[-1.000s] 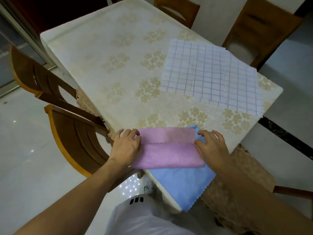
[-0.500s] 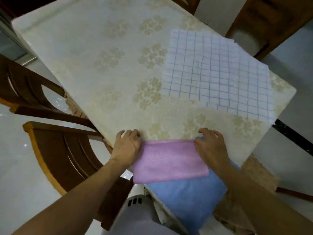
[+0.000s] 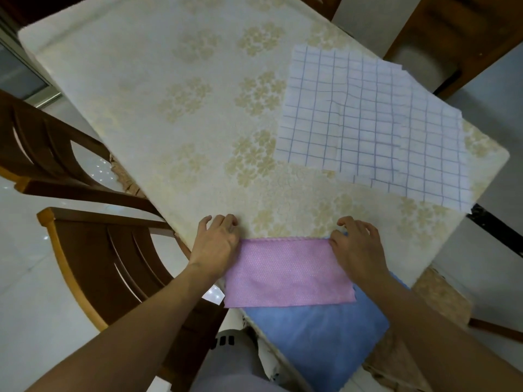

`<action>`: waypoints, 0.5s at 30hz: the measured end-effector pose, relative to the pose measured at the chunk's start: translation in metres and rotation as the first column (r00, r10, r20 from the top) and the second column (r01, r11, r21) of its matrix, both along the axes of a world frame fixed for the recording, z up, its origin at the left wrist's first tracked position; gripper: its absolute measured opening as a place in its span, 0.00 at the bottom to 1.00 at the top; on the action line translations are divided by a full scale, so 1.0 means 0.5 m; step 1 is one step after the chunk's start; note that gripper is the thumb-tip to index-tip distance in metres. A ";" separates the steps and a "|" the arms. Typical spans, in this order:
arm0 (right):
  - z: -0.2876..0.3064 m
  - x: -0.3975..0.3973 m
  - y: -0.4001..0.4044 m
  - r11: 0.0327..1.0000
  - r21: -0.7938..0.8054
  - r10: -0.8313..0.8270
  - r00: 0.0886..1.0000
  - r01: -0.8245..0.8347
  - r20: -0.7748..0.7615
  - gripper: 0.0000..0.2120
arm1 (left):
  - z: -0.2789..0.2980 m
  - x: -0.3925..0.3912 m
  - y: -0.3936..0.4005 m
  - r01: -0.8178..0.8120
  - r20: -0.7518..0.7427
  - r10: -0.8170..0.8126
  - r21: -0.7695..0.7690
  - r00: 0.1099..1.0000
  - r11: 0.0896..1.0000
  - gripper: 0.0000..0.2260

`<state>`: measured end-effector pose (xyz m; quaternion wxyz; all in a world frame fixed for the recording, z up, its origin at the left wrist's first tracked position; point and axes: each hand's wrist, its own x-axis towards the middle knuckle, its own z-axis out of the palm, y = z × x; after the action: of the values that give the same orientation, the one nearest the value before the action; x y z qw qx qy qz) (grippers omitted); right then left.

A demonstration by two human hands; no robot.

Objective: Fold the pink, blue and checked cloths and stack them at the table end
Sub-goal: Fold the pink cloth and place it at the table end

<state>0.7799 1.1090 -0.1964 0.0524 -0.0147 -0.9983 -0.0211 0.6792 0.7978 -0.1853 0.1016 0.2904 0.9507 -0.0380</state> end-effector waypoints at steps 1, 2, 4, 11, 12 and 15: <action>-0.001 -0.001 -0.001 1.000 -0.002 -0.005 1.000 0.005 0.003 0.06 | 0.001 -0.001 0.001 -0.004 0.004 0.004 -0.009 1.000 1.000 0.09; -0.002 -0.001 -0.001 1.000 -0.004 -0.013 1.000 0.013 0.006 0.06 | 0.002 -0.001 0.003 -0.008 0.004 0.008 -0.020 1.000 1.000 0.09; -0.004 -0.002 -0.002 0.999 -0.007 -0.034 0.999 0.034 0.015 0.07 | 0.004 -0.004 0.007 -0.020 -0.002 0.020 -0.043 1.000 0.999 0.10; -0.016 -0.007 0.002 1.000 -0.010 -0.026 0.999 0.026 -0.027 0.08 | 0.006 -0.024 0.021 -0.008 -0.032 0.005 -0.090 0.999 0.996 0.09; -0.017 -0.008 0.005 1.000 -0.012 -0.027 0.999 0.026 -0.035 0.08 | 0.006 -0.027 0.022 -0.014 -0.044 0.010 -0.089 0.999 0.996 0.08; -0.022 -0.009 0.010 0.999 -0.019 -0.033 0.998 0.032 -0.046 0.08 | 0.006 -0.031 0.027 -0.039 -0.039 0.036 -0.077 0.999 0.996 0.08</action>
<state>0.7753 1.1140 -0.2076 0.0748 -0.0317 -0.9966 -0.0125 0.6638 0.8115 -0.1821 0.0956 0.2676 0.9555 -0.0786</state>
